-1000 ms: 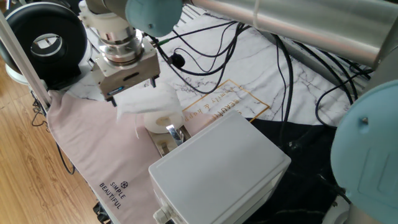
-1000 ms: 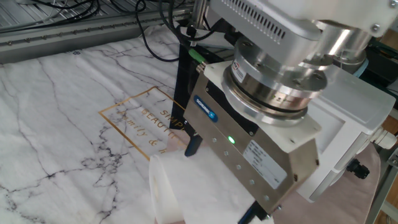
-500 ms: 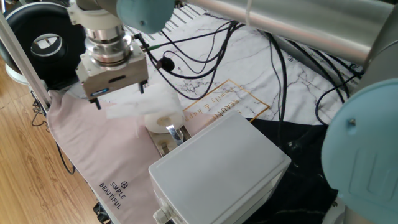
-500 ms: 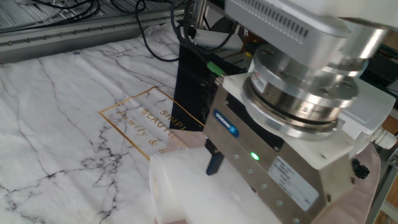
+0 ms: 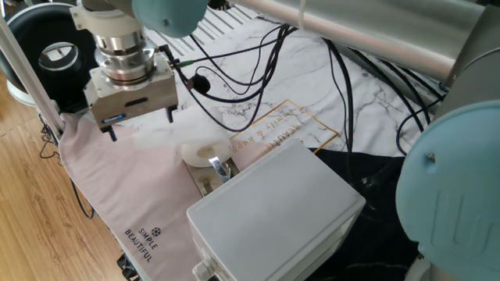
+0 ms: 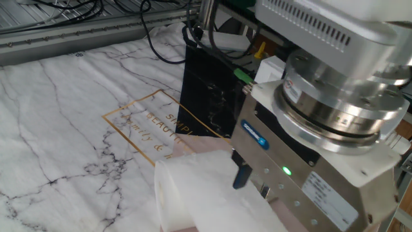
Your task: Take the roll of paper down from the shelf
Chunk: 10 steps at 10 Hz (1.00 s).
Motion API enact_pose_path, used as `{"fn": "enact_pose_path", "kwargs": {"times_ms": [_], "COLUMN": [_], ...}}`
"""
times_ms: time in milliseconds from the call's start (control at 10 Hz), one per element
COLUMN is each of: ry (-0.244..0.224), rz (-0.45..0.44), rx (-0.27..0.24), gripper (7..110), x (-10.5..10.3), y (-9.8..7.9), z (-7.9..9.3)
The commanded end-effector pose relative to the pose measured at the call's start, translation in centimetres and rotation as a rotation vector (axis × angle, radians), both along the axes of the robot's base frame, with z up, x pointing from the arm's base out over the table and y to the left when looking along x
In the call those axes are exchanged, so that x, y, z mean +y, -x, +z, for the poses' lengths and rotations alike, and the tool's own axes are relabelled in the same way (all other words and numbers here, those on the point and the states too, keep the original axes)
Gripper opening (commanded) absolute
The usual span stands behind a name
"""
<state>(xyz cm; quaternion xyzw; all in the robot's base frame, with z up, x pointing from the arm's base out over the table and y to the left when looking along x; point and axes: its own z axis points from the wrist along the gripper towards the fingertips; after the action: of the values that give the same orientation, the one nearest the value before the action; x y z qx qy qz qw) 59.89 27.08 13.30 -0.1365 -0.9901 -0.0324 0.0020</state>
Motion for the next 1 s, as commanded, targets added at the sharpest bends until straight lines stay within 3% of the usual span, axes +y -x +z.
{"fn": "enact_pose_path", "kwargs": {"times_ms": [0,100,200,300,400,500,600,700,800,900], "ry": [-0.236,-0.257,-0.128,-0.067,-0.04,0.046,0.177,0.214,0.191,0.202], "rz": [-0.11,-0.128,-0.102,-0.09,-0.076,-0.034,0.039,0.093,0.125,0.172], "rx": [0.099,0.14,0.18,0.216,0.246,0.251,0.241,0.208,0.164,0.094], "gripper": [44,44,44,44,44,44,44,44,44,44], "x": [6.3,6.9,4.0,2.5,1.7,-0.7,-4.2,-5.2,-4.6,-4.9], "y": [2.2,3.2,4.5,5.6,6.4,6.7,6.5,5.6,4.6,2.8], "z": [2.2,2.6,1.9,1.8,2.0,2.0,2.1,2.2,2.0,1.8]}}
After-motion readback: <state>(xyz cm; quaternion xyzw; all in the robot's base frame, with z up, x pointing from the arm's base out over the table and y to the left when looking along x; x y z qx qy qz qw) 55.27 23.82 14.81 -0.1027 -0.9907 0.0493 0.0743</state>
